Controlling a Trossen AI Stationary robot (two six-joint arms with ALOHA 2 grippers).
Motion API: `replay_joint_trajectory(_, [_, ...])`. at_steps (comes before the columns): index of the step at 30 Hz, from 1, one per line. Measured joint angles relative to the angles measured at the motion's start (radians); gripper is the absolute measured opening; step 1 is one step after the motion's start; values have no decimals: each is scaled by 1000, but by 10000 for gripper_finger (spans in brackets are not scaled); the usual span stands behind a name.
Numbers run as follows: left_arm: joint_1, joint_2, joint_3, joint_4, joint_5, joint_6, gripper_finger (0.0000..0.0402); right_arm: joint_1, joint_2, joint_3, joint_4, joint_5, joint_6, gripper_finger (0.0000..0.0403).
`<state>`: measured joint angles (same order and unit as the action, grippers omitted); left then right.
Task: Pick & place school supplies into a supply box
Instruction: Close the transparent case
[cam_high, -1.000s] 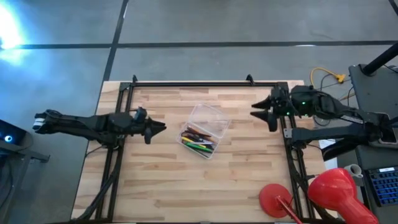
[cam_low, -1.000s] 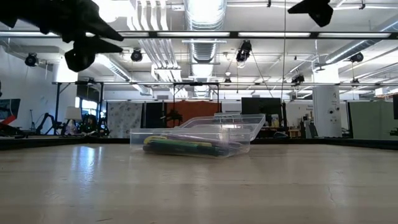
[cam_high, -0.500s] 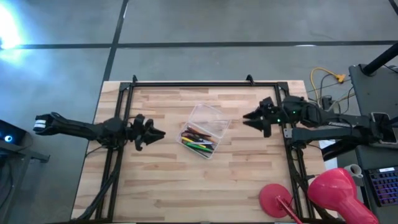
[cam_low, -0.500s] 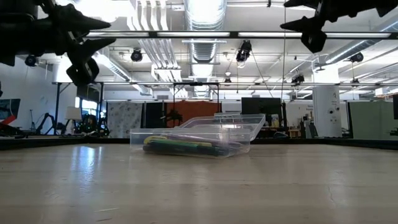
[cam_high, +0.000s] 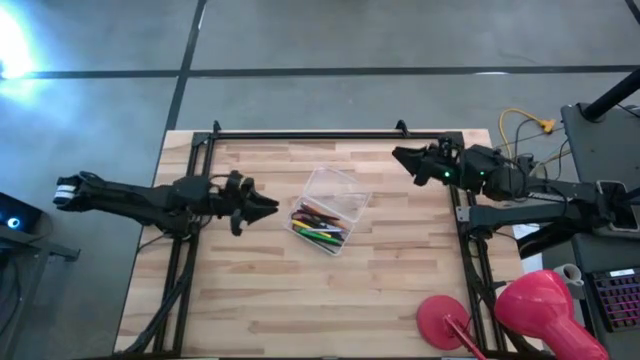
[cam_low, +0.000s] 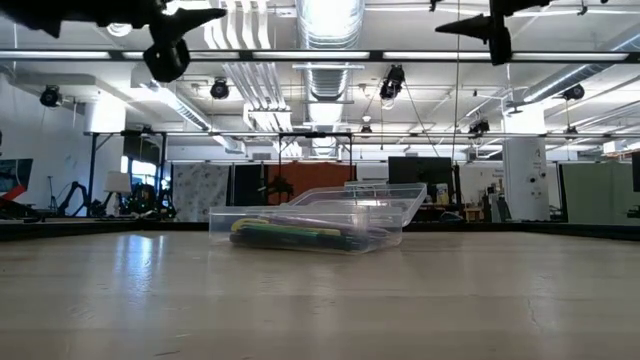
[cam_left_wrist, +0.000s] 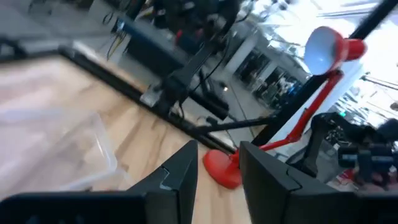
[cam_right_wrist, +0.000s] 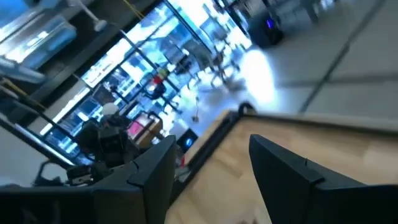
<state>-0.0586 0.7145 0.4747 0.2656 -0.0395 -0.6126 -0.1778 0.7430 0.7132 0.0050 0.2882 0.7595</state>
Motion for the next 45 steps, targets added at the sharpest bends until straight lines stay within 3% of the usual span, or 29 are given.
replay_joint_trajectory(5, [-2, 146, 84, -77, 34, -85, 102, 3, 25, -1, -104, 36, 181, 194])
replay_joint_trajectory(7, [-3, 202, 114, -171, 63, -86, 102, 1, 45, -1, -145, 78, 190, 194])
replay_joint_trajectory(11, [-1, 310, 167, -313, 61, -111, 102, 1, 89, -2, -159, 48, 208, 194])
replay_joint_trajectory(15, [-13, 386, 179, -323, 59, -170, 102, -27, 158, -4, -251, 71, 191, 183])
replay_joint_trajectory(19, [-16, 433, 163, -361, 60, -231, 82, -71, 229, -4, -327, 52, 183, 123])
replay_joint_trajectory(23, [-23, 460, 139, -392, 60, -316, 25, -98, 288, -4, -331, 24, 123, 28])
replay_joint_trajectory(25, [-44, 461, 125, -388, 61, -360, 7, -125, 321, -4, -339, 23, 97, 17])
replay_joint_trajectory(35, [-150, 502, 63, -397, 49, -556, 1, -340, 623, -2, -264, -287, 61, 9])
replay_joint_trajectory(45, [-148, 689, 61, -269, 31, -613, 0, -364, 854, 71, -195, -482, 61, 9])
